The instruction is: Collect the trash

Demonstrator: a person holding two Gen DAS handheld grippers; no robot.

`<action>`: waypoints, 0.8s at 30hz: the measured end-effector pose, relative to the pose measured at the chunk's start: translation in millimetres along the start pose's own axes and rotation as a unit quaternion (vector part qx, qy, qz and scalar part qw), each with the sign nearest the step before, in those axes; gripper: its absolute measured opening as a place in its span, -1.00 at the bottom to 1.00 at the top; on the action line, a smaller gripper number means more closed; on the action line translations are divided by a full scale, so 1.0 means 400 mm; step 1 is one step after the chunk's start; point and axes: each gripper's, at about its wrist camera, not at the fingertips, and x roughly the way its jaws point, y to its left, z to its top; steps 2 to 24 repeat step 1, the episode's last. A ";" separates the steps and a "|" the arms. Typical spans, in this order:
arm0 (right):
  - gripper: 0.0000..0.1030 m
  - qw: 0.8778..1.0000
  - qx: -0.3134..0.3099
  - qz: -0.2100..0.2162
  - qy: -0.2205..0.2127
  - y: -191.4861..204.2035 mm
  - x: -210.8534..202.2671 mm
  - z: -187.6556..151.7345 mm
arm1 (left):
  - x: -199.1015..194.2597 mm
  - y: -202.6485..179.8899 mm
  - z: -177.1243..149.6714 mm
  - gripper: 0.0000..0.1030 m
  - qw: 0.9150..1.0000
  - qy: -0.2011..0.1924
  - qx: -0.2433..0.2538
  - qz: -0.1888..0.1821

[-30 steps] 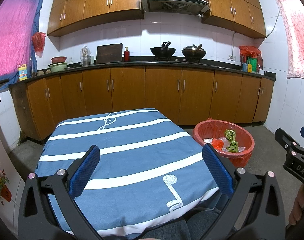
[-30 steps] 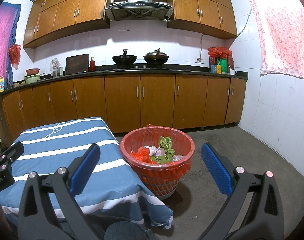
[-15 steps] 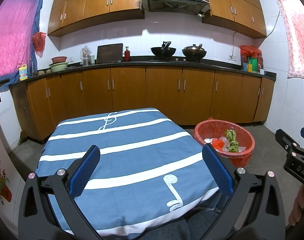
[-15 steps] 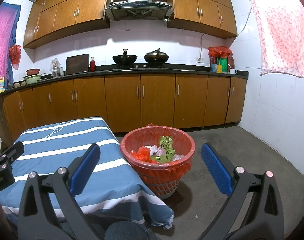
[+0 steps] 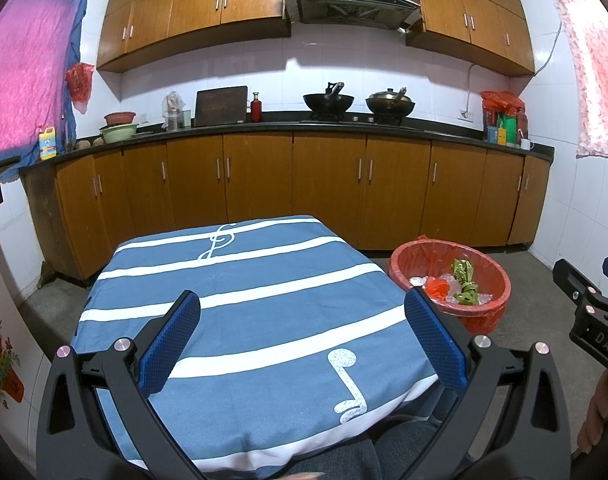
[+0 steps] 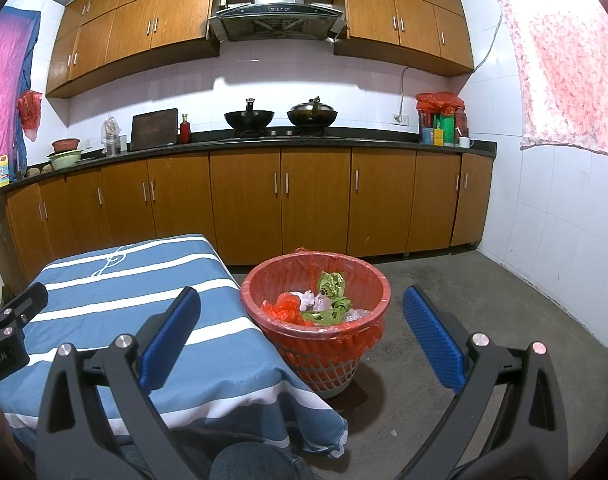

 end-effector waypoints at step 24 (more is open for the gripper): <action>0.92 1.000 0.000 0.000 0.000 0.001 -0.001 0.000 | 0.000 0.001 0.000 0.96 1.000 0.000 0.000 0.000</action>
